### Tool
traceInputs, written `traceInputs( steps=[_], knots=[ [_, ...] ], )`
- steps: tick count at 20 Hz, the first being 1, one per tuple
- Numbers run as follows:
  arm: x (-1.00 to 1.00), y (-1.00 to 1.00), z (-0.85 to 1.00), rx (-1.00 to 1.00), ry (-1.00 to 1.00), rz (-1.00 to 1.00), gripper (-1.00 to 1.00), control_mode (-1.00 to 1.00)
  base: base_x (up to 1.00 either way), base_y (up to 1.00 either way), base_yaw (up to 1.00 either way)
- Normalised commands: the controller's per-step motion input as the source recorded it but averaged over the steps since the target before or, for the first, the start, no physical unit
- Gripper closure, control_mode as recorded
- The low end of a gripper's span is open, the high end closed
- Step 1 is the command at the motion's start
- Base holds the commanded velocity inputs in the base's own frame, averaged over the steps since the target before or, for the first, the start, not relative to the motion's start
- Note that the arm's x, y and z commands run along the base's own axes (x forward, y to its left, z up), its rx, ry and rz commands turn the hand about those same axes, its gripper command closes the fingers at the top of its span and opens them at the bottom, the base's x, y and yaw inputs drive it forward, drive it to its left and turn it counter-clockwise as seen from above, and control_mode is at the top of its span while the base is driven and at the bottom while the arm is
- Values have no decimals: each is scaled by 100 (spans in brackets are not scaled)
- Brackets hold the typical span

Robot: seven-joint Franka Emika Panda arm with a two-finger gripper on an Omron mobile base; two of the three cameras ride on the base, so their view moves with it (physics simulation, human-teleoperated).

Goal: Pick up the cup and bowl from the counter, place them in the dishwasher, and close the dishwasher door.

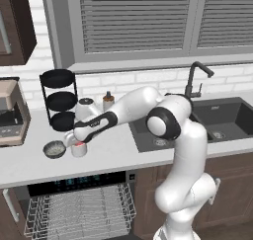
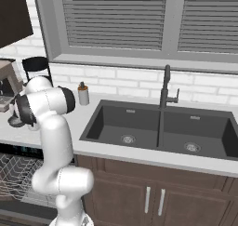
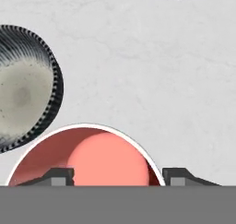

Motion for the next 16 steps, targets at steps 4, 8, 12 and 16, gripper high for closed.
traceInputs(
  steps=[4, 8, 12, 16],
  knots=[
    [-1, 0, -12, 0, 0, 0, 100, -100, 0, 0, 0],
    [0, -28, 0, 1, 0, 0, 100, -100, 0, 0, 0],
    [-25, -90, 14, 13, 1, 0, 100, -100, 0, 0, 0],
    [-96, -68, 58, 18, -2, -2, 100, -100, 0, 0, 0]
  ],
)
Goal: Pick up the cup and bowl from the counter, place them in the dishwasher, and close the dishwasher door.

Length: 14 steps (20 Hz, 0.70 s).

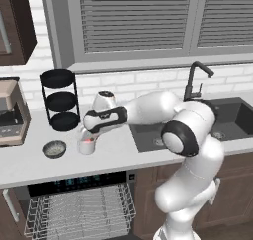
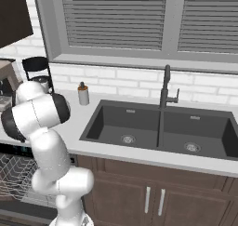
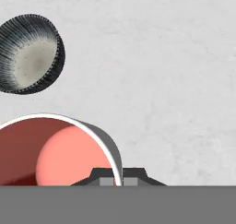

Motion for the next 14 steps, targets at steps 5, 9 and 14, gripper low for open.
traceInputs(
  steps=[5, 9, 14],
  knots=[
    [-100, -25, 50, 7, -16, -7, 100, -100, 0, 0, 0],
    [-100, 24, 34, -14, -12, -17, 100, -100, 0, 0, 0],
    [-87, 54, 20, -23, -1, -31, 100, -100, 0, 0, 0]
  ],
)
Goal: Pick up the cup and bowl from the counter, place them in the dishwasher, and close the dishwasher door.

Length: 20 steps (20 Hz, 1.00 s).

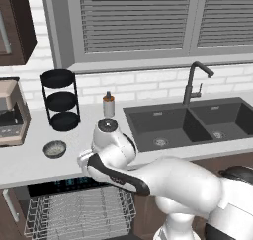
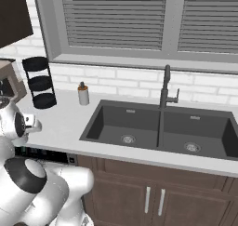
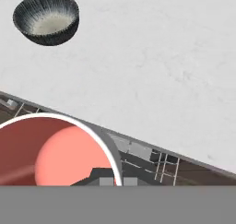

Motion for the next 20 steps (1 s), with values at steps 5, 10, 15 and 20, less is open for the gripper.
traceInputs(
  steps=[5, 10, 15, 20],
  knots=[
    [-33, 54, -4, -14, 27, -40, 100, -100, 0, 0, 0],
    [-40, 8, -46, 6, 6, -19, 100, -100, 0, 0, 0],
    [-42, 3, -76, -8, -16, -4, 100, -100, 0, 0, 0],
    [30, 0, -81, -4, 13, 0, 100, -100, 0, 0, 0]
  ],
)
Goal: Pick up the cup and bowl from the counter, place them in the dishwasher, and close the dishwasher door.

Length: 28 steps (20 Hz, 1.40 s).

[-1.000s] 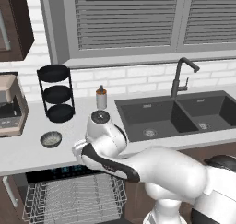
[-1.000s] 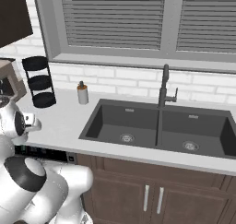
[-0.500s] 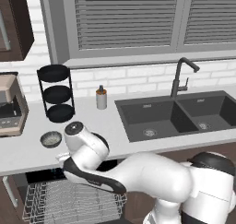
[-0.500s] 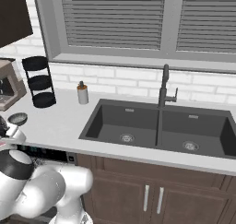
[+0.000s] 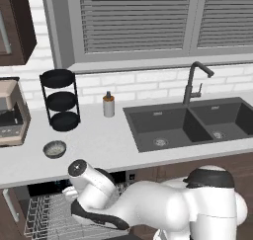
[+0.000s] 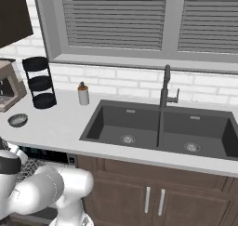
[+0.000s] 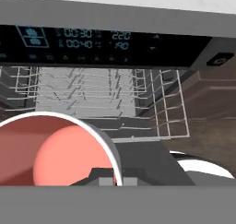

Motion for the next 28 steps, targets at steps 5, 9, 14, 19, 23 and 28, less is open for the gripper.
traceInputs(
  steps=[5, 9, 14, 19, 23, 28],
  knots=[
    [0, 31, -20, -1, -1, 0, 100, -100, 0, 0, 0],
    [9, 3, -45, -6, -9, -1, 100, -100, 0, 0, 0],
    [23, 23, -51, -14, -5, -1, 100, -100, 0, 0, 0],
    [12, 29, -55, -23, 0, 0, 100, -100, 0, 0, 0],
    [28, 3, -14, -13, -2, -4, 100, -100, 0, 0, 0],
    [31, 9, -4, -10, 0, -2, 100, -100, 0, 0, 0]
  ],
)
